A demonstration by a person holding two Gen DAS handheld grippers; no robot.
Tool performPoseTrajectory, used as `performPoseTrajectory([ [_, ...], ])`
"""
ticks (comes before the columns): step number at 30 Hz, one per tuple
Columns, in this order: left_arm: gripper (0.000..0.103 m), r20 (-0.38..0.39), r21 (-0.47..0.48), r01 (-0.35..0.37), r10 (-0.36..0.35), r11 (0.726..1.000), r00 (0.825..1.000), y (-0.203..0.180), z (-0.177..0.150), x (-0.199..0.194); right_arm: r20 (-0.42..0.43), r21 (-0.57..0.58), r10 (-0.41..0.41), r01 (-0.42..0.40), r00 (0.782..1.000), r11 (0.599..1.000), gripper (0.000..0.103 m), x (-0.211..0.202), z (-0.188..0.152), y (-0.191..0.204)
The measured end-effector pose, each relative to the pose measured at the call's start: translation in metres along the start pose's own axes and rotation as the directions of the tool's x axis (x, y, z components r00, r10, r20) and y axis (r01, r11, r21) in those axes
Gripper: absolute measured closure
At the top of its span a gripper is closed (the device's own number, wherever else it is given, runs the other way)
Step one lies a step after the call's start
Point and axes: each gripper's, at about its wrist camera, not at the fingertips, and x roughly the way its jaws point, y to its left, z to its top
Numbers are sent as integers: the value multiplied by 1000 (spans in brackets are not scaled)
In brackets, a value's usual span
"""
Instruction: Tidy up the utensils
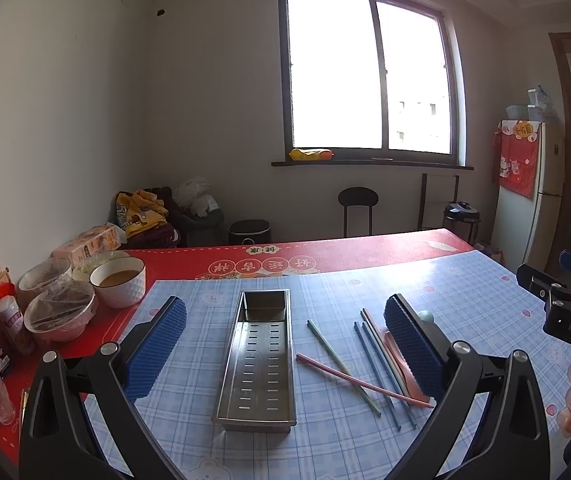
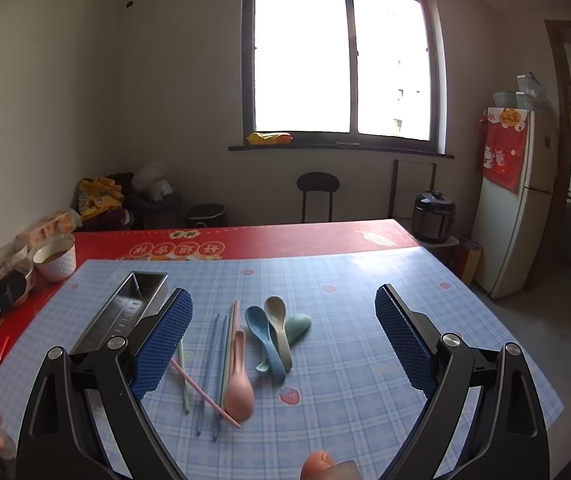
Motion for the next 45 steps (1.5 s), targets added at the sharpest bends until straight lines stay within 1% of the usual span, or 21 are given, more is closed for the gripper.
performPoseTrajectory([
  [28,5,-9,-4,-3,3,1000,1000,4,-3,-2,-1,7,-8,8,1000,1000,13,2,-2,-2],
  [45,5,-17,-16,10,-10,1000,1000,7,-3,-2,4,1,-16,16,1000,1000,13,1,-1,0],
])
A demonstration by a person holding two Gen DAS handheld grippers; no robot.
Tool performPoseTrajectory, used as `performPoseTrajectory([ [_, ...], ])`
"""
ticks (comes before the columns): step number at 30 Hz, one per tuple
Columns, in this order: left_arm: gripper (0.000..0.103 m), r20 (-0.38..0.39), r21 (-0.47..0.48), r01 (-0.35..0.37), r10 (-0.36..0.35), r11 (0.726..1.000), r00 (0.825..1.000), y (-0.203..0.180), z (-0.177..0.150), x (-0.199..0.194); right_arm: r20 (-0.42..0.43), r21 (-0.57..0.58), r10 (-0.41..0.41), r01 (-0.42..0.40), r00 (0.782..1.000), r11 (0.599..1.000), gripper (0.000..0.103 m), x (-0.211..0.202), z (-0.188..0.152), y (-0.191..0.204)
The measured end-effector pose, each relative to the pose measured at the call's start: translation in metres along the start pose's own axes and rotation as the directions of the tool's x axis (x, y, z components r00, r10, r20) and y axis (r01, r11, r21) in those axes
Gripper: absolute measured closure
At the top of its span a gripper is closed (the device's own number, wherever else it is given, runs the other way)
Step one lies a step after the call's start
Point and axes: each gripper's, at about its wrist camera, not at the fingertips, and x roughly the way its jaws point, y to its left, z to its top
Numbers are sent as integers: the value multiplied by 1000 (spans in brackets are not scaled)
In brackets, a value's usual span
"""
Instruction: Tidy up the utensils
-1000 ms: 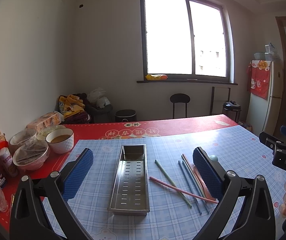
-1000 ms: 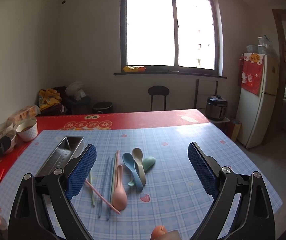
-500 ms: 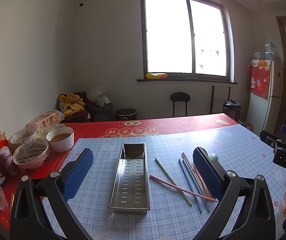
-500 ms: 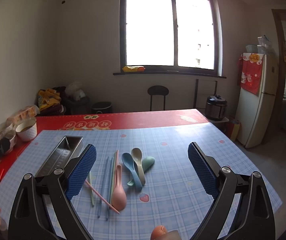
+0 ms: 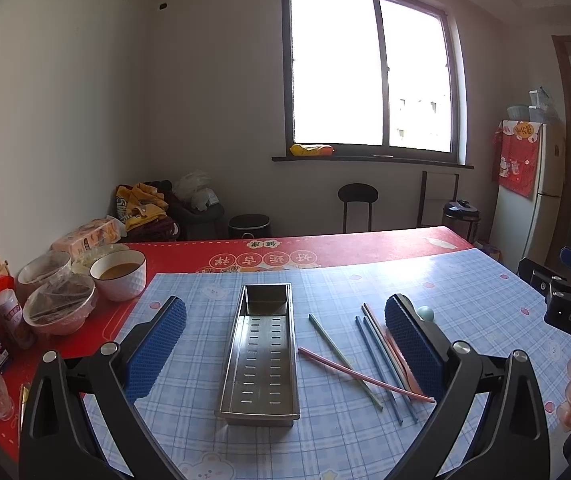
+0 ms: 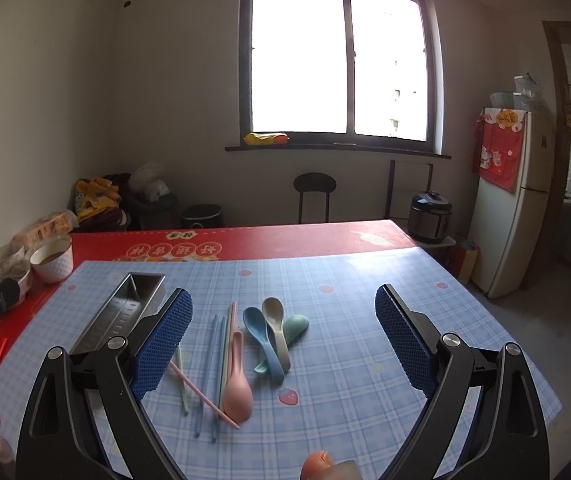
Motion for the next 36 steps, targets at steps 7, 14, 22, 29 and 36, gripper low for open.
performPoseTrajectory([
  [7,5,-16,-11,15,-15,1000,1000,4,1,3,-3,-3,1,-1,1000,1000,13,0,1,2],
  [14,5,-49,-20,10,-11,1000,999,6,-2,11,-7,-12,6,-6,1000,1000,13,5,1,7],
  [22,5,-103,-85,106,-115,991,988,16,-11,26,-32,35,129,-128,991,991,13,22,-12,4],
  [29,5,-241,-144,103,-136,984,961,20,-33,62,-127,60,154,-148,980,987,13,64,-34,-3],
  [36,6,-321,-108,70,-102,992,942,4,-55,93,-261,178,204,-161,944,971,13,116,-58,-30],
])
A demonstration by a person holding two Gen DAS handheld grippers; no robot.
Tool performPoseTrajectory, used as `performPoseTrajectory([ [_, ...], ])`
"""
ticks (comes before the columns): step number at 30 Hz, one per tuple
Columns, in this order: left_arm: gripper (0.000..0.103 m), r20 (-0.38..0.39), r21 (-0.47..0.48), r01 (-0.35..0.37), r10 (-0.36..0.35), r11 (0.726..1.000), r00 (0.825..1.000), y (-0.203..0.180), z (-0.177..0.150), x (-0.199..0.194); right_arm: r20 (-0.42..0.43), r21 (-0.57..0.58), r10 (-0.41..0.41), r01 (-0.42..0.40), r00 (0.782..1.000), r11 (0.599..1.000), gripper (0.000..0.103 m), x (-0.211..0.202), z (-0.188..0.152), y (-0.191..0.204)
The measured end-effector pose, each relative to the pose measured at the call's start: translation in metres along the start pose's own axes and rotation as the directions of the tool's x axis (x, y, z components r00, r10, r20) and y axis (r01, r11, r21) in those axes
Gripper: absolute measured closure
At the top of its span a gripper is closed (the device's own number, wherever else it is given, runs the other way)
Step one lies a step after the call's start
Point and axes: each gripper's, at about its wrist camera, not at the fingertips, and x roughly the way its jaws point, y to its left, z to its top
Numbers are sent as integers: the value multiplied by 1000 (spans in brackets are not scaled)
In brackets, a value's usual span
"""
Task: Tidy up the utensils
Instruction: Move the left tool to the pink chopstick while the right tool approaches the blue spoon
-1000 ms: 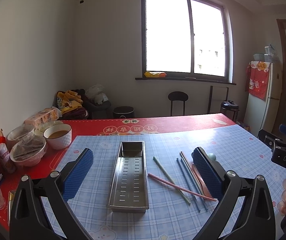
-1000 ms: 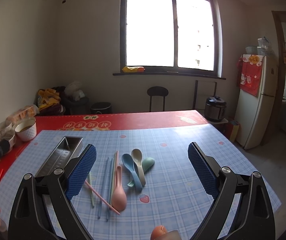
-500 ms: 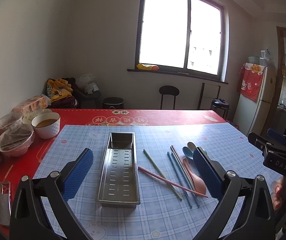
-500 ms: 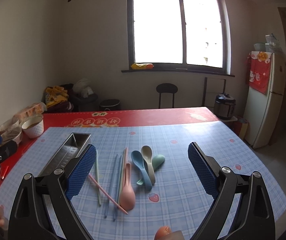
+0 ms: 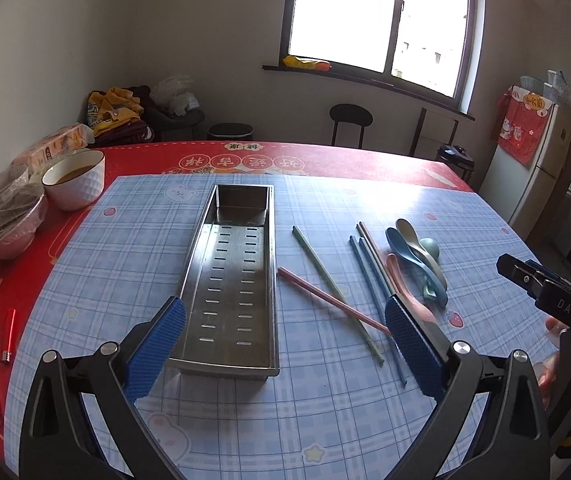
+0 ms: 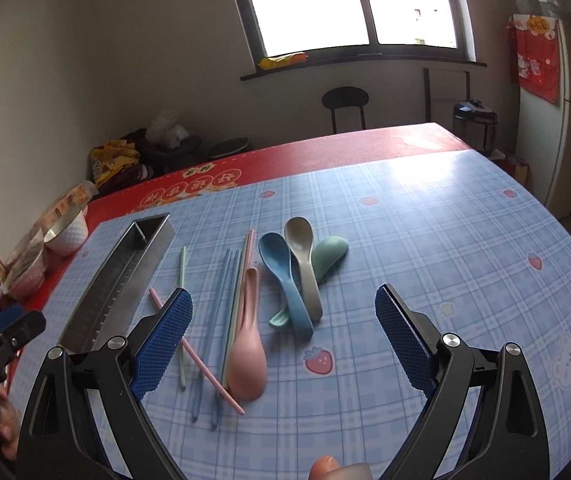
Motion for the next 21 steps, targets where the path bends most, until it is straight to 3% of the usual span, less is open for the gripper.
performPoseTrajectory([
  [2,12,-31,-8,3,-4,1000,1000,-4,-3,14,-19,-7,2,-2,1000,1000,13,14,0,-7],
  [4,36,-70,-13,9,-10,1000,998,-11,-4,28,-22,-40,-6,5,1000,999,13,29,2,-10],
  [5,41,-90,-18,19,-21,1000,996,-14,-4,35,-23,-57,1,-2,1000,998,13,36,4,-11],
  [7,62,-125,-32,50,-54,998,991,-23,-5,50,-19,-85,21,-23,1000,996,13,46,8,-10],
  [9,71,-165,-43,84,-90,996,982,-32,-5,65,-11,-115,39,-40,999,993,14,55,14,-7],
  [14,73,-246,-113,101,-126,989,961,-42,0,101,8,-143,82,-80,997,987,14,77,23,-3],
  [21,74,-296,-211,54,-116,976,948,-34,13,131,-31,-52,143,-144,989,988,14,93,18,-28],
])
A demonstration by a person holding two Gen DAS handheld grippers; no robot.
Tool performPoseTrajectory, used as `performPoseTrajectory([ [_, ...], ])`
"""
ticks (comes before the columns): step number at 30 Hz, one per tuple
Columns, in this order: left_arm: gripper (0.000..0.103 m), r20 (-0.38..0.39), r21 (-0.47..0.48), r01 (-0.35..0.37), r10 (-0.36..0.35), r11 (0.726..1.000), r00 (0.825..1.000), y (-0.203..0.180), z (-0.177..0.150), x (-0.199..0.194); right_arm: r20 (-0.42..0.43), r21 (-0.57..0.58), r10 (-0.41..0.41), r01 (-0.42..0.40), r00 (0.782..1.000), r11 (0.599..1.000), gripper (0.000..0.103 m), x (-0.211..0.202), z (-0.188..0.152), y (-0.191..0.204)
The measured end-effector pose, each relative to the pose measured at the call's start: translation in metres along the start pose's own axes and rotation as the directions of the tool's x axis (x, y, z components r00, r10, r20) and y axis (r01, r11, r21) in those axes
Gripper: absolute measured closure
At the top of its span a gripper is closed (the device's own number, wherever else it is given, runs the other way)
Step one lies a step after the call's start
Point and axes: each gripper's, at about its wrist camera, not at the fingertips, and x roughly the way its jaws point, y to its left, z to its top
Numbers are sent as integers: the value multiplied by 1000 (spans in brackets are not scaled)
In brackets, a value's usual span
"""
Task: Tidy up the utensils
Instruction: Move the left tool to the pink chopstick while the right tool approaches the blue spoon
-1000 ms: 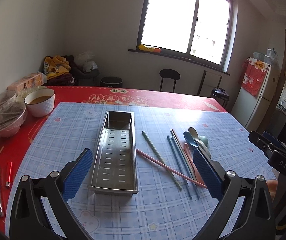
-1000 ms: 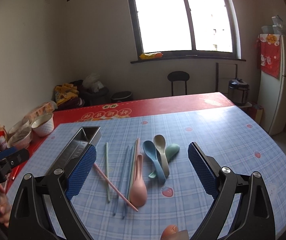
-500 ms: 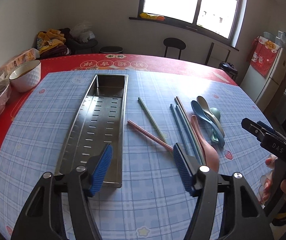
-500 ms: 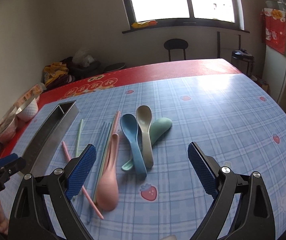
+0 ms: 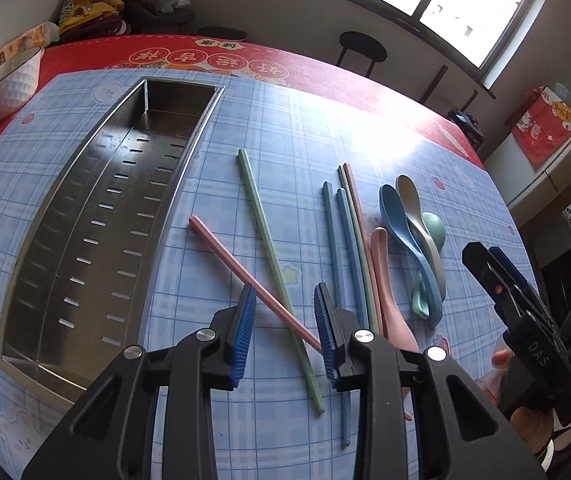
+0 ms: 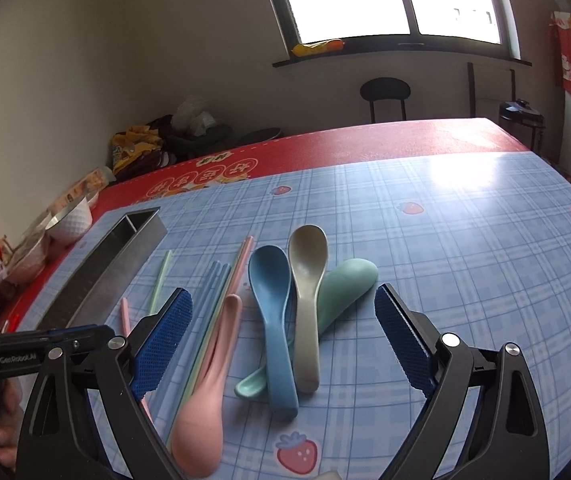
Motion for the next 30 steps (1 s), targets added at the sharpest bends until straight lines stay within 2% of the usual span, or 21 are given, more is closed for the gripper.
performPoseTrajectory([
  [4,74,-28,-43,-14,13,999,1000,2,5,11,-8,70,11,-11,1000,997,14,-1,-1,-14],
  [11,74,-56,-76,-31,26,997,998,6,3,23,-8,70,-9,9,1000,997,14,-1,-5,-13],
  [16,96,-39,-48,-47,45,998,998,2,0,26,-2,83,-11,11,1000,997,14,-3,-4,-16],
  [18,101,-21,-19,-63,62,998,998,0,0,23,-2,92,-10,10,1000,996,14,-2,-3,-17],
  [25,100,-40,27,-90,91,996,995,2,-1,24,-9,90,-9,10,1000,996,14,-2,-4,-18],
  [30,98,-35,87,-106,109,991,993,-6,-15,20,-10,95,-8,9,1000,995,13,-2,-4,-18],
])
